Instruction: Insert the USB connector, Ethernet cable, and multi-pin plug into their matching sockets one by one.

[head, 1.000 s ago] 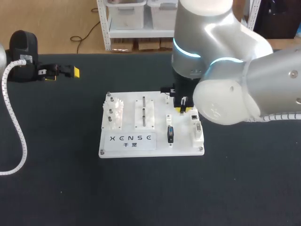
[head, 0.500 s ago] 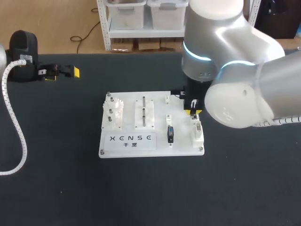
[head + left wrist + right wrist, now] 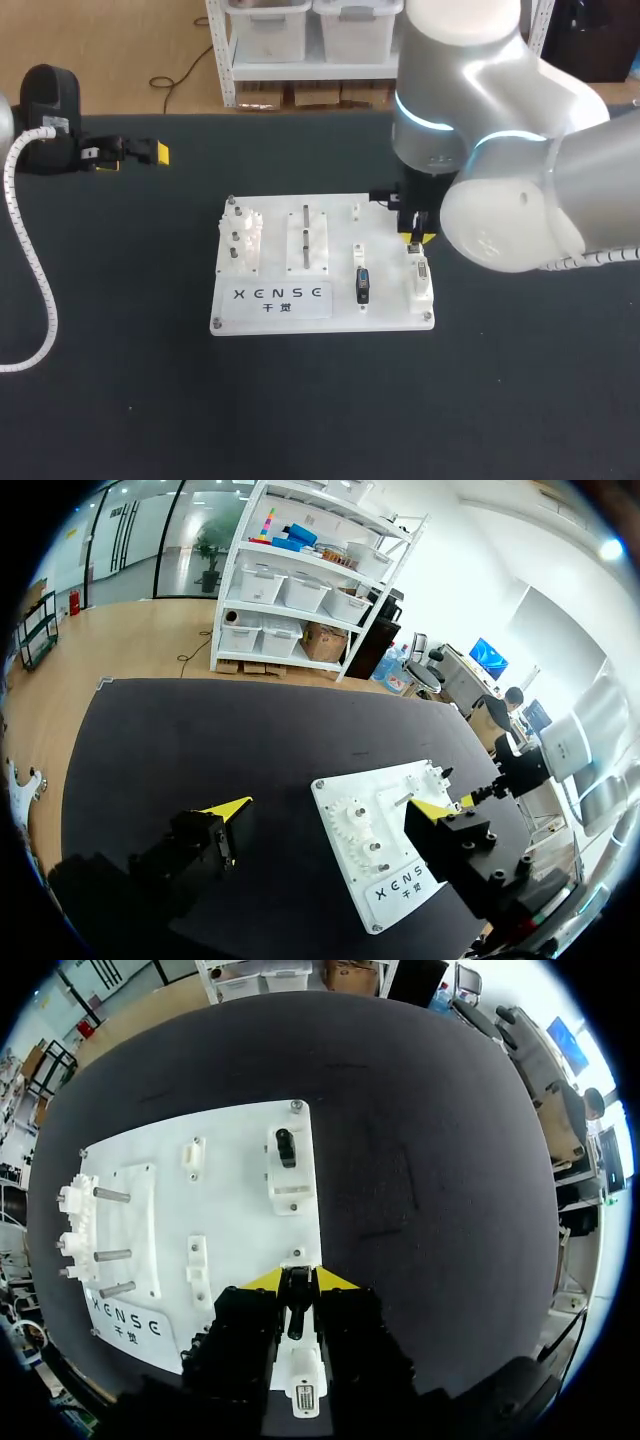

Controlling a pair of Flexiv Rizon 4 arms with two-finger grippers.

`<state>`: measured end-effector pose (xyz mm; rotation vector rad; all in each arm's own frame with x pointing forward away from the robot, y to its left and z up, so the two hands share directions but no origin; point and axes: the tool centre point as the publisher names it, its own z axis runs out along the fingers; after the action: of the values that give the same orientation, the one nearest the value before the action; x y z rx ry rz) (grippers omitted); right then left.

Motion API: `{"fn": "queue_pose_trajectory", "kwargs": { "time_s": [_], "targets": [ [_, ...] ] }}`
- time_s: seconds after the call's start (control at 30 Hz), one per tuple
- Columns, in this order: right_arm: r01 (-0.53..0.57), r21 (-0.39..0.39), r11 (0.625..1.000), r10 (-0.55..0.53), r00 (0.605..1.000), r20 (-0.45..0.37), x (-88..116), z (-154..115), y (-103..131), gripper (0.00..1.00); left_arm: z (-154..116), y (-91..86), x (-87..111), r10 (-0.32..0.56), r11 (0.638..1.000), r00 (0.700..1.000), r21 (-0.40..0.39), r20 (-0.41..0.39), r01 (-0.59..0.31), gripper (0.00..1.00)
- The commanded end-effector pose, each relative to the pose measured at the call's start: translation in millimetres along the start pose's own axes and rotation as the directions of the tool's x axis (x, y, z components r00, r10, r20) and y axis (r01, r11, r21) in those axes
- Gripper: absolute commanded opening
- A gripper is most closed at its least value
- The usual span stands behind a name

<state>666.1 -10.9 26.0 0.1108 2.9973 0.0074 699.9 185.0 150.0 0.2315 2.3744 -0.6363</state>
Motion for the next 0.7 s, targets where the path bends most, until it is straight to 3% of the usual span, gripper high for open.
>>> {"fn": "queue_pose_trajectory", "kwargs": {
  "time_s": [0.03, 0.7],
  "targets": [
    [-0.002, 0.001, 1.0, 0.002, 1.0, 0.003, -0.1, 1.0, 0.3, 0.0, 0.0, 0.0, 0.0, 0.0, 1.0, 1.0, 0.0, 0.0, 0.0, 1.0],
    [-0.004, 0.008, 1.0, 0.004, 1.0, -0.007, 0.3, 8.4, 3.8, 0.0, 0.0, 0.0, 0.0, 0.0, 1.0, 1.0, 0.0, 0.0, 0.0, 1.0]
  ]
}}
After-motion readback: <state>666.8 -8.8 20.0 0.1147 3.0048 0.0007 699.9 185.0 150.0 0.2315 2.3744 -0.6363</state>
